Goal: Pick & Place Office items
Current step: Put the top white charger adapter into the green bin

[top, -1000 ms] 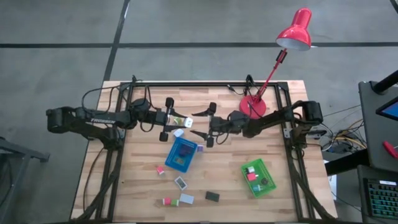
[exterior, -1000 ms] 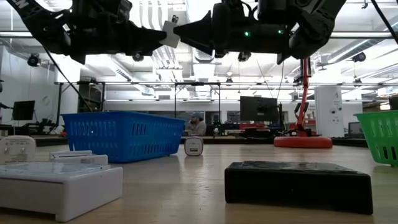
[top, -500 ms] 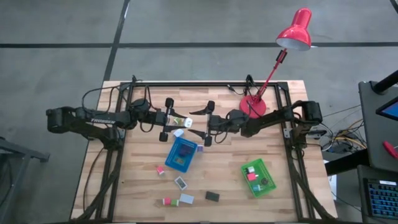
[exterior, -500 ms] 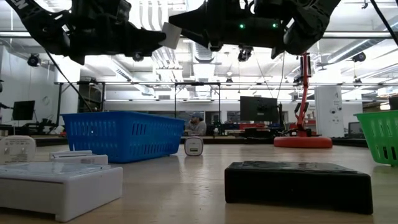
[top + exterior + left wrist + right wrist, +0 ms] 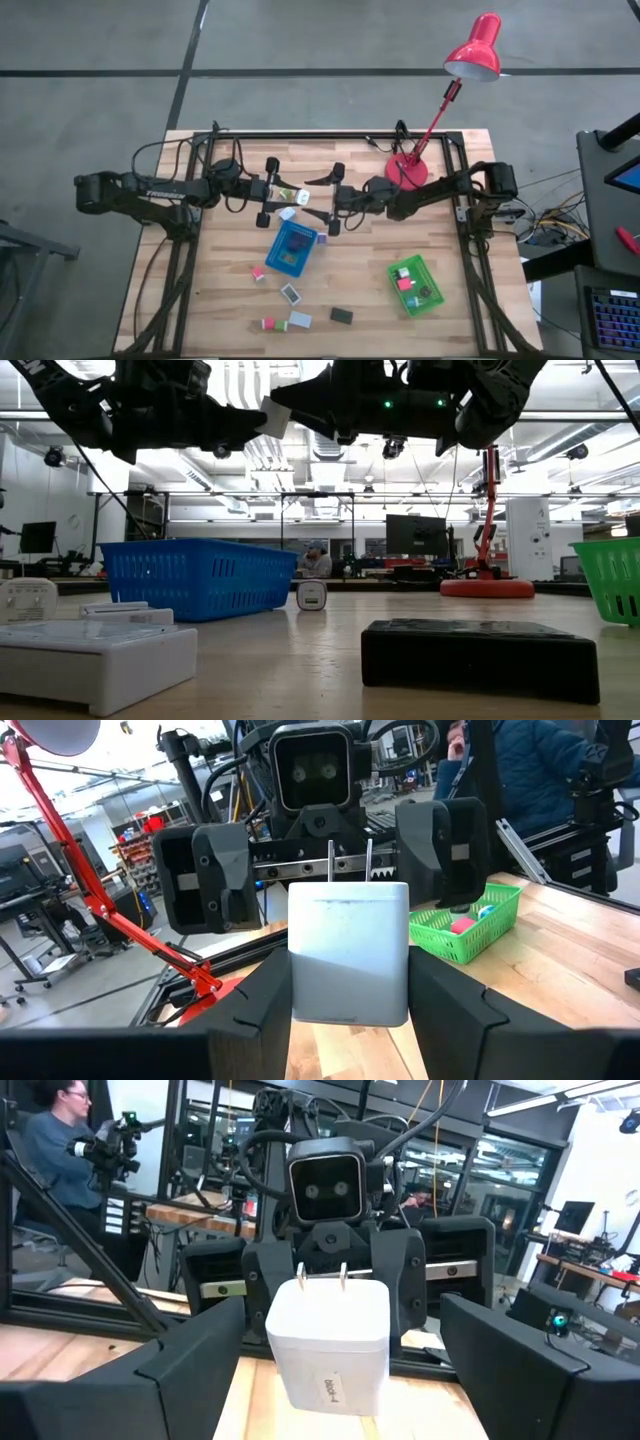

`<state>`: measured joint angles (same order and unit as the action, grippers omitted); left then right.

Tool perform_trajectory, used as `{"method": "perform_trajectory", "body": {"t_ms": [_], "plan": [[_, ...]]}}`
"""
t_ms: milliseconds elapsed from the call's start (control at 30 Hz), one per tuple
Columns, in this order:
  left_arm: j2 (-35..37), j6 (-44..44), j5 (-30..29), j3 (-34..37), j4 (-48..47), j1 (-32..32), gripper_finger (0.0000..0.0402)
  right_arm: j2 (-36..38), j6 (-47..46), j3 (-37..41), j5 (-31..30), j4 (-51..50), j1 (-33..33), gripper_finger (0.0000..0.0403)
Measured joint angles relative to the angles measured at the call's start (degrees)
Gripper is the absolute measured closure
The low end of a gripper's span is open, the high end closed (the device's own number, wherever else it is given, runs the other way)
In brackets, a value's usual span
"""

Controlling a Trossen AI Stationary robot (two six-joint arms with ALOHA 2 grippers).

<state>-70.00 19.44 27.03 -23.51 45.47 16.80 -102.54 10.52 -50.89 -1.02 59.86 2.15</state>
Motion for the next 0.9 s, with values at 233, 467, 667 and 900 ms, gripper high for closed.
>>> {"method": "perform_trajectory", "body": {"t_ms": [233, 467, 667, 900], "plan": [[0.00, -0.17, -0.02, 0.00, 0.00, 0.00, 0.0245, 0.00, -0.26, -0.17, 0.00, -0.09, -0.22, 0.0082], [0.00, -0.17, -0.17, 0.02, -0.01, 0.00, 0.0245, 0.00, -0.20, -0.21, 0.02, -0.11, -0.58, 0.0132], [0.00, -0.17, -0.01, 0.02, -0.02, -0.04, 0.0245, 0.00, -0.04, -1.07, 0.60, -1.55, -0.81, 0.0167], [0.00, -0.22, 0.04, 0.07, -0.13, -0.04, 0.0245, 0.00, -0.06, -2.60, 0.98, -5.83, -0.76, 0.0172]]}}
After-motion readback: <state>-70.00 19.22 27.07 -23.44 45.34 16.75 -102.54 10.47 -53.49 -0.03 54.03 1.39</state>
